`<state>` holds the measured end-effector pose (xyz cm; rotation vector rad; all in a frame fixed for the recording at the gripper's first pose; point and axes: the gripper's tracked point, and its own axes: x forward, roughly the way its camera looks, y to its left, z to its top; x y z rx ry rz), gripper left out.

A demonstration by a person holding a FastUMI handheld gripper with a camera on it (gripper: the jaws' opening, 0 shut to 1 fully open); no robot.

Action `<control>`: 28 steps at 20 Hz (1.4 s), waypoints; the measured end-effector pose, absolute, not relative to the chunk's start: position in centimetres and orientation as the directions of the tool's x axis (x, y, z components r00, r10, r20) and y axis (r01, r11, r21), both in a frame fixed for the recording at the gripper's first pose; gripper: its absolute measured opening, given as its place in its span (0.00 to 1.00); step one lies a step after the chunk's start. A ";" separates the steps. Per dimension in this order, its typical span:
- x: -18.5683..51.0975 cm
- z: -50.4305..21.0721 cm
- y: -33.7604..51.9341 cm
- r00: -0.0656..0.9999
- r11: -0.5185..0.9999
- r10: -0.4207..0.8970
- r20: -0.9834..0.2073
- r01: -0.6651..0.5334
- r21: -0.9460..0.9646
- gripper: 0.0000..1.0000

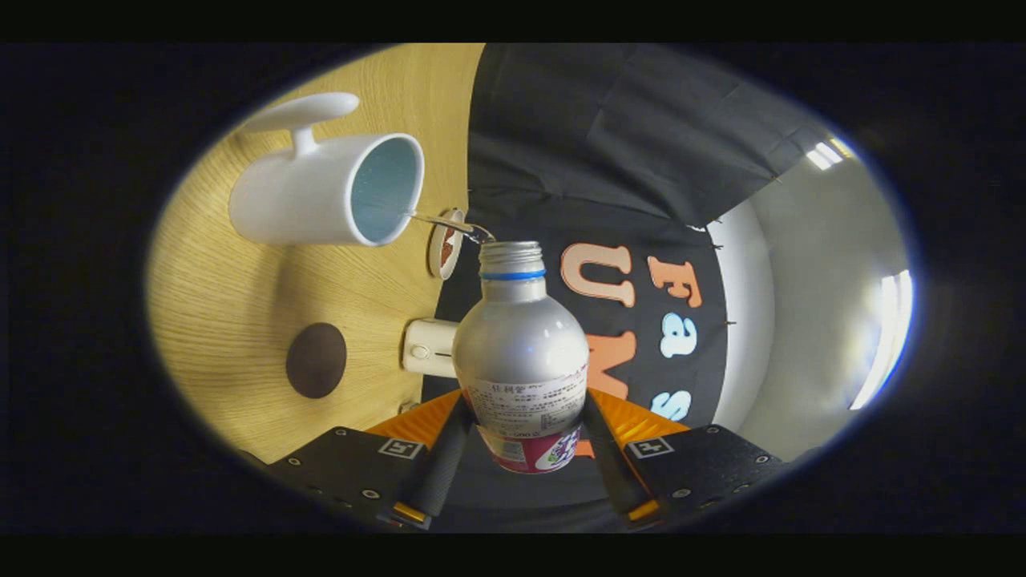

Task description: Take the bottle from table, then pour the juice into the cup, finally place the bottle on the coaster

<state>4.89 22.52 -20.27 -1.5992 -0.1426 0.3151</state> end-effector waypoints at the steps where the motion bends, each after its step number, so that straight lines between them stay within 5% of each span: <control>1: 4.9 -20.2 22.5 0.952 -0.060 0.283 -0.113 -0.100 -0.993 0.77; 28: 5.0 -18.8 23.2 0.937 -0.180 0.332 -0.111 -0.053 -0.982 0.77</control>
